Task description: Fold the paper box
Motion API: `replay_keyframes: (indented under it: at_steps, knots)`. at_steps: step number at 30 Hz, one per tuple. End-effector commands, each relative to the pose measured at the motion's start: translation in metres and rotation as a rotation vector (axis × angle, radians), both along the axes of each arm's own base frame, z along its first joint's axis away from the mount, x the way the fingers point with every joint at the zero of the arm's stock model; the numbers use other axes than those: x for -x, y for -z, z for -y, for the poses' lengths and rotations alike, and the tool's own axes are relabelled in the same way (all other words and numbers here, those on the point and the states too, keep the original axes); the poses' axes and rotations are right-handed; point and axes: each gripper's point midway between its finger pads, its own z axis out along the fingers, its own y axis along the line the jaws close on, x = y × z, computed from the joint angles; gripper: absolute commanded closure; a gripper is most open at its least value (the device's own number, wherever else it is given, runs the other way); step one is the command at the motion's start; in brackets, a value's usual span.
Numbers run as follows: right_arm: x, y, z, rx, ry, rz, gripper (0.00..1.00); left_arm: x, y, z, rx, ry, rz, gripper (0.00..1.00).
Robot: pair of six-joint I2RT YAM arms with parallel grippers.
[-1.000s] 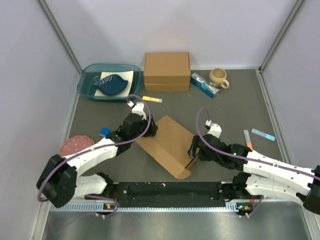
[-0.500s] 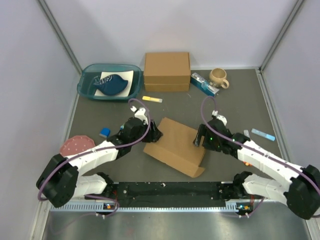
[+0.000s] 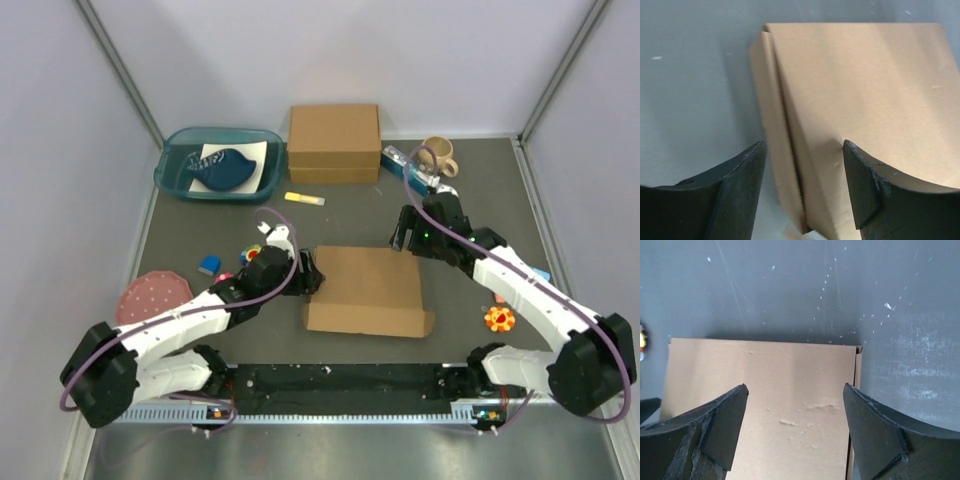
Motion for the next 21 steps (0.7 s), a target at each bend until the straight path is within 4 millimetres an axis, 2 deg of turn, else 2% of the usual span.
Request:
replay_keyframes:
  at_steps: [1,2,6,9,11,13,14,16,20,21]
  knots:
    - [0.002,-0.042,0.003,-0.029,-0.026,0.113,0.22,-0.018,-0.023,-0.034,-0.105,-0.151,0.097,0.31]
    - [0.008,-0.033,0.006,-0.02,-0.026,0.094,0.21,-0.019,-0.027,-0.037,-0.109,-0.156,0.113,0.3]
    - [0.027,-0.017,0.013,-0.014,-0.032,0.067,0.21,-0.015,-0.028,-0.039,-0.112,-0.149,0.109,0.3]
    - [0.038,-0.001,0.015,-0.021,-0.04,0.03,0.22,-0.007,-0.02,-0.027,-0.08,-0.078,0.082,0.3]
    - [0.047,0.013,0.015,-0.021,-0.051,-0.008,0.22,0.0,-0.011,-0.014,-0.049,-0.022,0.045,0.32]
    - [0.049,0.019,0.012,-0.045,-0.048,-0.017,0.22,0.005,-0.005,-0.005,-0.03,0.022,0.021,0.34]
    - [0.054,0.029,0.013,-0.043,-0.049,-0.036,0.22,0.009,0.005,0.0,-0.038,0.05,-0.015,0.37]
    - [0.057,0.033,0.012,-0.064,-0.047,-0.04,0.22,0.016,0.013,0.006,-0.048,0.08,-0.041,0.4]
    - [0.067,0.049,0.014,-0.077,-0.032,-0.066,0.23,0.03,0.043,-0.002,-0.09,0.079,-0.111,0.49]
    - [0.068,0.051,0.015,-0.077,-0.031,-0.068,0.23,0.027,0.044,-0.002,-0.079,0.069,-0.098,0.51]
